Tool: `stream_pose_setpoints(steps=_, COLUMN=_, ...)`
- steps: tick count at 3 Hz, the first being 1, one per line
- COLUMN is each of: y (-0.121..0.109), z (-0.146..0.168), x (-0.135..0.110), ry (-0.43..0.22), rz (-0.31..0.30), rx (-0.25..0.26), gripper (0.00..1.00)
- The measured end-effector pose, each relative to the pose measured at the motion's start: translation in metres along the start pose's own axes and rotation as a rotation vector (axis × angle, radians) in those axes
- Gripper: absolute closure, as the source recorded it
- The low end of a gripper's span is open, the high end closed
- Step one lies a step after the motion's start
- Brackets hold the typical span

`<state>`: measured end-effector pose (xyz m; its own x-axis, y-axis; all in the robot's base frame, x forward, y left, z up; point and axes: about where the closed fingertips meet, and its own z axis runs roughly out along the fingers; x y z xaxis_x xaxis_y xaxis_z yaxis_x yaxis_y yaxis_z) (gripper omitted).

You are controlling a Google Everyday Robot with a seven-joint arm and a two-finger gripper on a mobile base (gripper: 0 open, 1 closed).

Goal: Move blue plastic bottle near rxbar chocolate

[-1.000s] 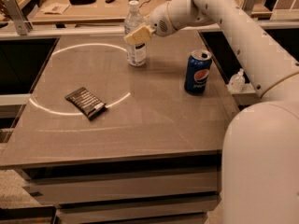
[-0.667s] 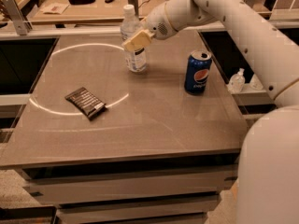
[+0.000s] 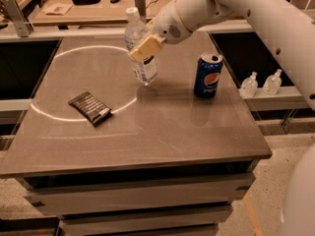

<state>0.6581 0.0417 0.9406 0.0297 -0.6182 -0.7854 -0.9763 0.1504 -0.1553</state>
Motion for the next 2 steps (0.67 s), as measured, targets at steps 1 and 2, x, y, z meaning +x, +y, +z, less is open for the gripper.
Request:
stream_pose_setpoints(steps=1, y=0.0000, z=0.0001, x=0.0000, ry=0.000, rz=0.000, rx=0.000, gripper=1.00)
stream_pose_setpoints(steps=2, y=0.0099, z=0.0089, x=-0.0034, ry=-0.009, rz=0.017, rx=-0.025, gripper=1.00)
